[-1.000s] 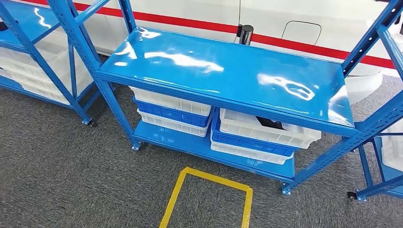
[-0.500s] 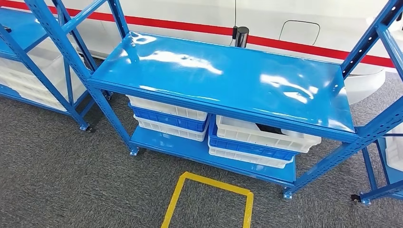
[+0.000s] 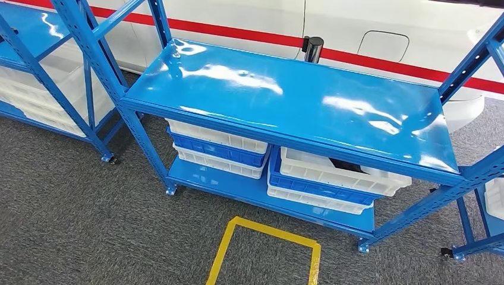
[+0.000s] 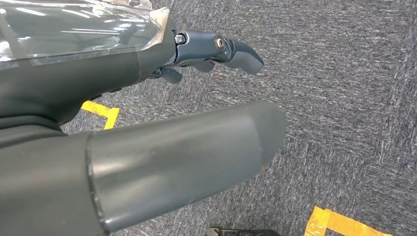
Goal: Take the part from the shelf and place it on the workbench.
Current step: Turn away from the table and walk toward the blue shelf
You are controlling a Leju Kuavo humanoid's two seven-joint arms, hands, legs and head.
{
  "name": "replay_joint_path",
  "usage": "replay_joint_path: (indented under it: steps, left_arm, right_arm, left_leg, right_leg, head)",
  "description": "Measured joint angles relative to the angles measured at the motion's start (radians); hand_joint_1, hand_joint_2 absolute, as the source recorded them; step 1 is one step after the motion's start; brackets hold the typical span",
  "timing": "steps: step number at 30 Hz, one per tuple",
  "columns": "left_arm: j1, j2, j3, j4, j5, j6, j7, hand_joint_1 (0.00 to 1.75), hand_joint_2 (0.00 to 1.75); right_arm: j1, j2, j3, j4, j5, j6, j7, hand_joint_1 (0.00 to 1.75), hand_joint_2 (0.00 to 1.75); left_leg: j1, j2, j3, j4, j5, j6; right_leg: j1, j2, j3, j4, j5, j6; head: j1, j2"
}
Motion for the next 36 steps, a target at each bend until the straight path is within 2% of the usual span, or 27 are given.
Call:
replay_joint_path:
  steps: [3, 5, 6, 7, 8, 10, 11, 12, 13, 14, 15, 16, 17, 18, 20, 22, 24, 25, 26, 27, 28, 29, 31, 32, 33, 35, 36]
  left_arm:
    - [0.000, 0.001, 0.000, 0.000, -0.002, 0.000, 0.000, 0.00, 0.00]
    - [0.000, 0.001, 0.000, 0.000, -0.003, 0.000, 0.000, 0.00, 0.00]
    - [0.000, 0.000, 0.000, 0.000, -0.004, 0.000, -0.001, 0.00, 0.00]
    - [0.000, 0.000, 0.000, 0.000, -0.004, 0.000, -0.001, 0.00, 0.00]
    - [-0.001, -0.001, 0.000, 0.000, -0.005, 0.000, -0.001, 0.00, 0.00]
    - [-0.001, -0.002, 0.000, 0.000, -0.006, 0.000, -0.001, 0.00, 0.00]
    - [-0.001, -0.002, 0.000, 0.000, -0.006, 0.000, -0.001, 0.00, 0.00]
    - [-0.001, -0.002, 0.000, 0.000, -0.006, 0.000, -0.001, 0.00, 0.00]
    - [-0.001, -0.003, 0.000, 0.000, -0.007, 0.000, -0.001, 0.00, 0.00]
    - [-0.001, -0.004, 0.000, 0.000, -0.007, 0.000, -0.002, 0.00, 0.00]
    - [-0.001, -0.004, 0.000, 0.000, -0.008, 0.000, -0.002, 0.00, 0.00]
    - [0.000, -0.004, -0.001, 0.000, -0.009, 0.000, -0.002, 0.00, 0.00]
    - [0.000, -0.004, -0.001, 0.000, -0.009, 0.000, -0.003, 0.00, 0.00]
    - [0.000, -0.003, -0.001, 0.000, -0.010, 0.000, -0.004, 0.00, 0.00]
    - [-0.002, -0.002, -0.001, 0.000, -0.010, 0.000, -0.004, 0.00, 0.00]
    - [-0.004, -0.002, -0.001, 0.000, -0.011, 0.001, -0.005, 0.00, 0.00]
    - [-0.004, -0.003, -0.002, 0.000, -0.012, 0.001, -0.006, 0.00, 0.00]
    - [-0.003, -0.003, -0.002, 0.000, -0.012, 0.002, -0.006, 0.00, 0.00]
    - [-0.002, -0.003, -0.002, 0.001, -0.012, 0.002, -0.006, 0.00, 0.00]
    - [-0.001, -0.003, -0.002, 0.001, -0.012, 0.002, -0.006, 0.00, 0.00]
    - [-0.001, -0.003, -0.002, 0.001, -0.012, 0.002, -0.006, 0.00, 0.00]
    - [-0.001, -0.003, -0.002, 0.000, -0.012, 0.002, -0.006, 0.00, 0.00]
    - [-0.001, -0.002, -0.002, 0.000, -0.013, 0.002, -0.006, 0.00, 0.00]
    - [-0.002, -0.002, -0.002, 0.001, -0.013, 0.002, -0.006, 0.00, 0.00]
    - [-0.003, -0.002, -0.002, 0.001, -0.013, 0.002, -0.006, 0.00, 0.00]
    - [-0.005, -0.003, -0.002, 0.001, -0.013, 0.002, -0.006, 0.00, 0.00]
    - [-0.006, -0.004, -0.002, 0.001, -0.013, 0.002, -0.006, 0.00, 0.00]
  right_arm:
    - [0.000, 0.002, 0.000, 0.000, 0.000, 0.000, 0.000, 0.00, 0.00]
    - [-0.001, 0.003, 0.000, 0.000, 0.000, 0.000, 0.000, 0.00, 0.00]
    - [-0.001, 0.002, 0.000, 0.000, 0.000, 0.000, 0.000, 0.00, 0.00]
    - [-0.001, 0.002, 0.000, 0.000, 0.000, 0.000, 0.000, 0.00, 0.00]
    - [-0.001, 0.002, 0.000, 0.000, 0.000, 0.000, 0.000, 0.00, 0.00]
    - [0.000, 0.002, 0.000, 0.000, 0.000, 0.000, 0.000, 0.00, 0.00]
    - [0.001, 0.001, 0.000, 0.000, 0.000, 0.000, 0.000, 0.00, 0.00]
    - [0.003, 0.001, 0.000, 0.000, 0.000, 0.000, 0.001, 0.00, 0.00]
    - [0.005, 0.000, 0.000, 0.000, 0.000, 0.000, 0.001, 0.00, 0.00]
    - [0.006, -0.001, 0.000, 0.000, 0.000, 0.000, 0.002, 0.00, 0.00]
    - [0.006, -0.001, 0.000, 0.000, 0.000, 0.000, 0.002, 0.00, 0.00]
    - [0.004, -0.001, 0.000, 0.000, 0.001, 0.000, 0.002, 0.00, 0.00]
    - [0.002, 0.000, 0.000, 0.000, 0.002, 0.000, 0.002, 0.00, 0.00]
    - [0.000, 0.001, 0.000, 0.000, 0.003, 0.000, 0.002, 0.00, 0.00]
    - [-0.002, 0.001, 0.000, 0.000, 0.003, 0.000, 0.002, 0.00, 0.00]
    - [-0.001, 0.001, 0.000, 0.000, 0.003, 0.001, 0.002, 0.00, 0.00]
    - [-0.001, 0.000, 0.000, 0.000, 0.003, 0.001, 0.002, 0.00, 0.00]
    - [0.000, 0.001, 0.000, 0.000, 0.003, 0.001, 0.002, 0.00, 0.00]
    - [0.000, 0.001, 0.000, 0.000, 0.003, 0.001, 0.002, 0.00, 0.00]
    - [0.000, 0.001, 0.000, 0.000, 0.003, 0.001, 0.002, 0.00, 0.00]
    - [0.000, 0.002, 0.000, 0.000, 0.003, 0.001, 0.002, 0.00, 0.00]
    - [0.000, 0.002, 0.000, 0.000, 0.003, 0.001, 0.003, 0.00, 0.00]
    - [-0.001, 0.003, 0.000, 0.000, 0.003, 0.001, 0.003, 0.00, 0.00]
    - [-0.002, 0.004, 0.000, 0.000, 0.003, 0.001, 0.003, 0.00, 0.00]
    - [-0.001, 0.005, 0.000, 0.000, 0.004, 0.001, 0.003, 0.00, 0.00]
    - [0.002, 0.005, 0.000, 0.000, 0.004, 0.001, 0.003, 0.00, 0.00]
    - [0.004, 0.004, -0.001, 0.000, 0.004, 0.001, 0.003, 0.00, 0.00]
  left_leg:
    - [-0.005, 0.000, 0.001, 0.002, -0.004, 0.008]
    - [-0.003, 0.002, 0.009, -0.008, 0.000, 0.018]
    - [0.000, 0.006, 0.016, -0.017, 0.004, 0.024]
    - [0.003, 0.010, 0.023, -0.026, 0.008, 0.029]
    - [0.006, 0.016, 0.029, -0.031, 0.011, 0.033]
    - [0.004, 0.026, 0.031, -0.033, 0.010, 0.035]
    - [0.003, 0.031, 0.032, -0.033, 0.008, 0.034]
    - [0.003, 0.036, 0.033, -0.033, 0.006, 0.032]
    - [0.004, 0.041, 0.037, -0.033, 0.004, 0.029]
    - [0.005, 0.046, 0.041, -0.032, 0.000, 0.024]
    - [0.004, 0.052, 0.047, -0.031, -0.004, 0.018]
    - [0.003, 0.058, 0.052, -0.030, -0.010, 0.011]
    - [0.001, 0.066, 0.058, -0.029, -0.016, 0.003]
    - [0.000, 0.074, 0.062, -0.029, -0.021, -0.004]
    - [0.004, 0.087, 0.069, -0.029, -0.028, -0.016]
    - [0.011, 0.065, 0.058, 0.009, -0.060, -0.027]
    - [0.015, 0.024, 0.005, 0.127, -0.129, -0.035]
    - [0.016, 0.013, -0.031, 0.197, -0.160, -0.038]
    - [0.016, 0.008, -0.061, 0.250, -0.174, -0.038]
    - [0.016, 0.006, -0.076, 0.266, -0.165, -0.037]
    - [0.016, 0.003, -0.072, 0.241, -0.135, -0.034]
    - [0.016, -0.005, -0.050, 0.181, -0.092, -0.028]
    - [0.016, -0.049, 0.003, 0.046, -0.021, -0.016]
    - [0.014, -0.064, 0.019, 0.004, -0.005, -0.012]
    - [0.012, -0.072, 0.025, -0.013, -0.002, -0.009]
    - [0.008, -0.053, 0.028, -0.020, 0.000, -0.001]
    - [0.008, -0.043, 0.031, -0.027, 0.004, 0.005]
  right_leg:
    - [-0.006, 0.000, 0.002, -0.003, -0.001, 0.011]
    - [-0.007, 0.001, 0.004, -0.003, -0.003, 0.018]
    - [-0.005, 0.002, 0.001, 0.012, -0.011, 0.017]
    - [-0.003, 0.002, -0.015, 0.048, -0.029, 0.013]
    - [-0.001, 0.002, -0.045, 0.108, -0.057, 0.006]
    - [0.001, 0.002, -0.127, 0.253, -0.109, -0.004]
    - [0.002, 0.002, -0.158, 0.299, -0.118, -0.002]
    - [0.002, 0.002, -0.167, 0.301, -0.107, 0.004]
    - [0.001, -0.001, -0.155, 0.262, -0.081, 0.013]
    - [-0.001, -0.012, -0.125, 0.189, -0.045, 0.022]
    - [-0.002, -0.032, -0.095, 0.116, -0.009, 0.026]
    - [0.000, -0.049, -0.072, 0.061, 0.017, 0.023]
    - [0.002, -0.061, -0.060, 0.031, 0.032, 0.015]
    - [0.006, -0.062, -0.060, 0.026, 0.037, 0.005]
    - [0.006, -0.039, -0.059, 0.026, 0.039, -0.013]
    - [-0.001, -0.019, -0.054, 0.024, 0.044, -0.027]
    - [-0.002, 0.000, -0.052, 0.023, 0.047, -0.035]
    - [0.000, 0.010, -0.053, 0.023, 0.047, -0.036]
    - [0.002, 0.022, -0.053, 0.024, 0.046, -0.037]
    - [0.004, 0.035, -0.052, 0.024, 0.046, -0.037]
    - [0.005, 0.048, -0.050, 0.024, 0.046, -0.037]
    - [0.006, 0.062, -0.047, 0.024, 0.046, -0.037]
    - [0.008, 0.087, -0.046, 0.024, 0.045, -0.036]
    - [0.010, 0.097, -0.049, 0.025, 0.045, -0.033]
    - [0.010, 0.106, -0.054, 0.024, 0.045, -0.029]
    - [0.011, 0.120, -0.064, 0.022, 0.047, -0.018]
    - [0.012, 0.109, -0.070, 0.029, 0.043, -0.014]
  head:
    - [0.000, 0.000]
    - [0.000, 0.000]
    - [0.001, 0.000]
    - [0.002, 0.000]
    - [0.004, 0.000]
    - [0.006, 0.000]
    - [0.006, 0.000]
    - [0.006, 0.000]
    - [0.006, 0.000]
    - [0.006, 0.000]
    - [0.006, 0.000]
    - [0.006, 0.000]
    - [0.006, 0.000]
    - [0.005, 0.000]
    - [0.004, 0.000]
    - [0.003, 0.000]
    - [0.001, 0.000]
    - [0.000, 0.000]
    - [0.000, 0.000]
    - [0.000, 0.000]
    - [0.000, 0.000]
    - [0.000, 0.000]
    - [0.000, 0.000]
    - [0.001, 0.000]
    - [0.001, 0.000]
    - [0.001, 0.000]
    - [0.001, 0.000]
